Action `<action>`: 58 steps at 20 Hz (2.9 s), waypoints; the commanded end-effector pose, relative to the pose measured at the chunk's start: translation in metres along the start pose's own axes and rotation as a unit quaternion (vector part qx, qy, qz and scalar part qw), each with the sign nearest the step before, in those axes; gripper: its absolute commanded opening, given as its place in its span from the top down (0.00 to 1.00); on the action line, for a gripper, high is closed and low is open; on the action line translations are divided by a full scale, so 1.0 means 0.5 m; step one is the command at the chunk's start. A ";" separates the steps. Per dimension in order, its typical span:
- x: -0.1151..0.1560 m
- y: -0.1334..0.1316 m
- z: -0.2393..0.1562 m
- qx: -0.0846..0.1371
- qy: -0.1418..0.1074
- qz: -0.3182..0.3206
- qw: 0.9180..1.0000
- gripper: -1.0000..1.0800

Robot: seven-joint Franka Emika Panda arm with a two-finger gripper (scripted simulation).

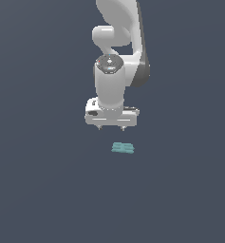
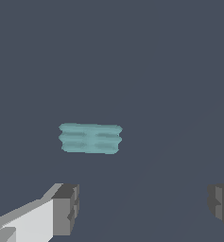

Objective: Pick up the object and move it to a goal position.

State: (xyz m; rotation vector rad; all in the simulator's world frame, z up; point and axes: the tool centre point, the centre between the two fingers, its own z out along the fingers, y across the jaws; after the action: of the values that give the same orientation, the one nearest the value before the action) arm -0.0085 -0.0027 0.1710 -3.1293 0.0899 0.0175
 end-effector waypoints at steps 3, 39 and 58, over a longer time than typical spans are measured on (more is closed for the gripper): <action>-0.001 -0.002 0.000 0.000 0.000 -0.002 1.000 0.04; 0.005 -0.057 0.070 -0.007 -0.003 -0.242 0.970 0.04; 0.019 -0.089 0.156 -0.011 -0.005 -0.509 0.861 0.04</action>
State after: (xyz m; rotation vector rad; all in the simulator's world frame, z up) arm 0.0023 0.0403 0.0967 -2.7907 -1.4573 0.0234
